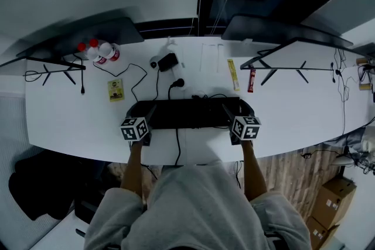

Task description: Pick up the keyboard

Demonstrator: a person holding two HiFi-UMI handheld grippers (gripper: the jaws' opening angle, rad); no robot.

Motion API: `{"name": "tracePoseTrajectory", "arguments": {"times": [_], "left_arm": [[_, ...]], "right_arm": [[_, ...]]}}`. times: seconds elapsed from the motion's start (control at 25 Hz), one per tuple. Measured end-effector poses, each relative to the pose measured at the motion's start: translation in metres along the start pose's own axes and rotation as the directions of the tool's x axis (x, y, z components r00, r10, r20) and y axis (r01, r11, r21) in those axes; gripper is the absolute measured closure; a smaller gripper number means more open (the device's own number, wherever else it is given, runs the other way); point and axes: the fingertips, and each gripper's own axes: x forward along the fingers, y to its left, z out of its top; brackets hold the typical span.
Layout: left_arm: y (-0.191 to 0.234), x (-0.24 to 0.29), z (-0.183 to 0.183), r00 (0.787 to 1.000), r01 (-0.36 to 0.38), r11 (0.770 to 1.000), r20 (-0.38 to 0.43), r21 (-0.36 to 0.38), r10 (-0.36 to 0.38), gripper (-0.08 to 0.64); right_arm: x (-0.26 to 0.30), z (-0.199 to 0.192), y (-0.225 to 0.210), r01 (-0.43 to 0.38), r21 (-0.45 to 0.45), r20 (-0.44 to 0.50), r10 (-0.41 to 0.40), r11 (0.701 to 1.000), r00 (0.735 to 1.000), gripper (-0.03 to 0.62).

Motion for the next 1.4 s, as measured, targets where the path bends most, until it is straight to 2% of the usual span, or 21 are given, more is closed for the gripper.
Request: {"name": "tracePoseTrajectory", "arguments": {"times": [0.52, 1.04, 1.4], "left_arm": [[0.000, 0.000, 0.000, 1.000, 0.000, 1.000, 0.005, 0.000, 0.000, 0.238], [0.000, 0.001, 0.000, 1.000, -0.017, 1.000, 0.004, 0.019, 0.016, 0.238], [-0.001, -0.004, -0.001, 0.999, -0.031, 0.999, 0.018, -0.024, 0.031, 0.238]], "right_arm": [[0.018, -0.008, -0.008, 0.009, 0.026, -0.072, -0.007, 1.000, 0.997, 0.207], [0.018, -0.007, -0.007, 0.014, 0.027, -0.049, -0.013, 1.000, 0.999, 0.209], [0.011, -0.007, -0.004, 0.029, 0.021, -0.063, -0.027, 0.999, 0.998, 0.209]]}}
